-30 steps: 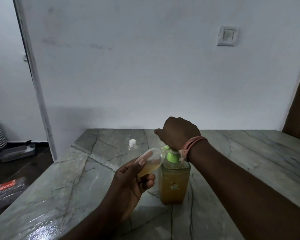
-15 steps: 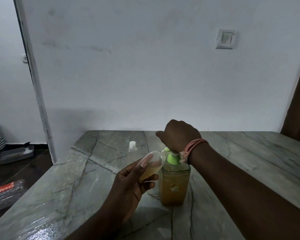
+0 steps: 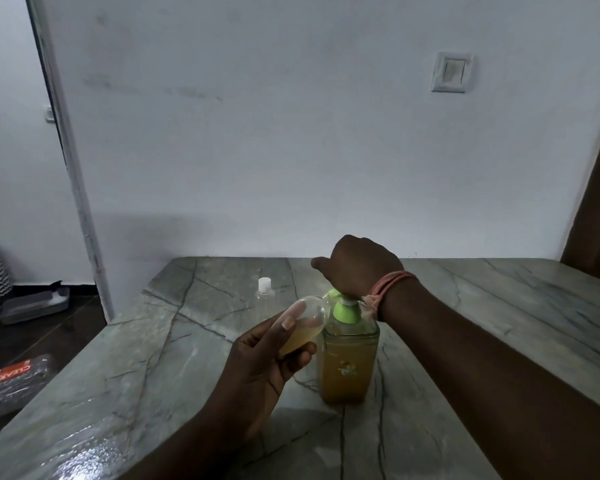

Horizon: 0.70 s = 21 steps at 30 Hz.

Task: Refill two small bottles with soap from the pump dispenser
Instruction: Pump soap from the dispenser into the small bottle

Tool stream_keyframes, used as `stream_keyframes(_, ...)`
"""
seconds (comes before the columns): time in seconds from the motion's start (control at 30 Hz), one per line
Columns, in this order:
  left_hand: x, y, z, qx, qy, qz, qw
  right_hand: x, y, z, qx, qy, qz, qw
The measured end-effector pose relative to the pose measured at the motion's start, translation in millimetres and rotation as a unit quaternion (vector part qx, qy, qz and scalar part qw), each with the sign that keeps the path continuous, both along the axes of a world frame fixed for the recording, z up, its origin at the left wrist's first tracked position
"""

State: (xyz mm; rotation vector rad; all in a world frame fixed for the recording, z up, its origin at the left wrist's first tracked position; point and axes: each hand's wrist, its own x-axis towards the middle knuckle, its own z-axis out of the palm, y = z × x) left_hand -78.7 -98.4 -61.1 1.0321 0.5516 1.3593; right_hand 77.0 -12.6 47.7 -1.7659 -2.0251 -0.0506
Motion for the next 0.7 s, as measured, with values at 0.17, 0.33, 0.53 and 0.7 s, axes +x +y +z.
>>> stream_keyframes(0.17, 0.7, -0.9, -0.7, -0.006, -0.007, 0.003, 1.0, -3.0, -0.2, 8.4, 0.019, -0.045, 0.01, 0.999)
stream_keyframes(0.33, 0.5, 3.2, -2.4, -0.013, -0.008, -0.001, 1.0, -3.4, 3.8, 4.0, 0.038, -0.021, 0.003, 0.999)
stream_keyframes(0.53, 2.6, 1.7, -1.1, -0.012, -0.003, 0.014, 1.0, 2.5, 6.7, -1.5, -0.017, 0.003, 0.003, 1.0)
stream_keyframes(0.7, 3.3, -0.3, 0.5, -0.019, -0.011, 0.011, 1.0, -4.2, -0.2, 11.6, 0.043, -0.078, 0.013, 0.996)
